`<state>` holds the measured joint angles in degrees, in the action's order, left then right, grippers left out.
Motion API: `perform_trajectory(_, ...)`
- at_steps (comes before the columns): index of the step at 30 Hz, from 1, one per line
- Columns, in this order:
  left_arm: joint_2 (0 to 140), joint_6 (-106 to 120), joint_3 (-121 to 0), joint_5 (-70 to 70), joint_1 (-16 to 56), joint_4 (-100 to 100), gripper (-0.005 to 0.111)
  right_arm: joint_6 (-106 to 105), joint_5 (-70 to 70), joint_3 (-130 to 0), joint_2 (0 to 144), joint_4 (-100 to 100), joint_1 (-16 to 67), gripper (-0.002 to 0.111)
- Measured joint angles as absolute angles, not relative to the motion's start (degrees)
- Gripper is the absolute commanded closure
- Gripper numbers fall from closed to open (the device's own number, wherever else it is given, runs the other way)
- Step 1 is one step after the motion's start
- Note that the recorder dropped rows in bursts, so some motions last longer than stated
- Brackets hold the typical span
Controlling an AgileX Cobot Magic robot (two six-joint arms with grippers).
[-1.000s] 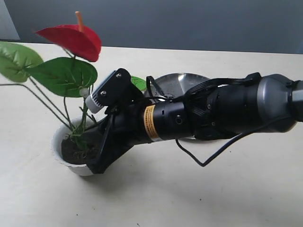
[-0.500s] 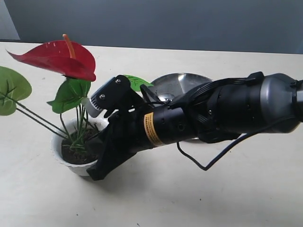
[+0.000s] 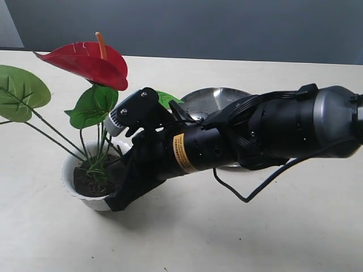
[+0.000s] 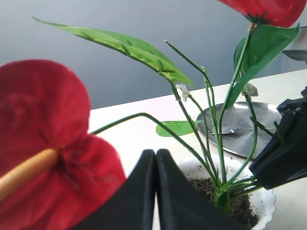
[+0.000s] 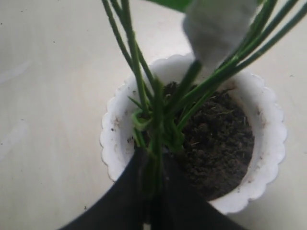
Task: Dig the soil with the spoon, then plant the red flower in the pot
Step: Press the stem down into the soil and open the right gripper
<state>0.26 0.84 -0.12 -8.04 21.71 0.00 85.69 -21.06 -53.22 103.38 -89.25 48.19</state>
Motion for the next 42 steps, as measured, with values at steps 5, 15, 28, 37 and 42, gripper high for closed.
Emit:
perform_trajectory(5, 0.3, 0.8, -0.1, -8.0, 21.7, 0.0, 0.106, 90.9, -21.1, -53.3, 103.4, -93.3, 48.2, 0.109)
perform_trajectory(15, 0.3, 0.8, -0.1, -8.0, 21.7, 0.0, 0.106, 92.4, -21.5, -53.3, 103.5, -94.2, 48.2, 0.109)
perform_trajectory(28, 0.3, 0.8, -0.1, -8.0, 21.7, 0.0, 0.106, 92.5, -22.2, -53.2, 102.8, -95.4, 48.2, 0.109)
perform_trajectory(37, 0.3, 0.8, -0.1, -8.0, 21.7, 0.0, 0.106, 92.5, -21.8, -53.2, 102.5, -95.9, 48.2, 0.109)
perform_trajectory(42, 0.3, 0.8, -0.1, -8.0, 21.7, 0.0, 0.106, 92.5, -22.1, -53.2, 102.5, -95.9, 48.2, 0.089)
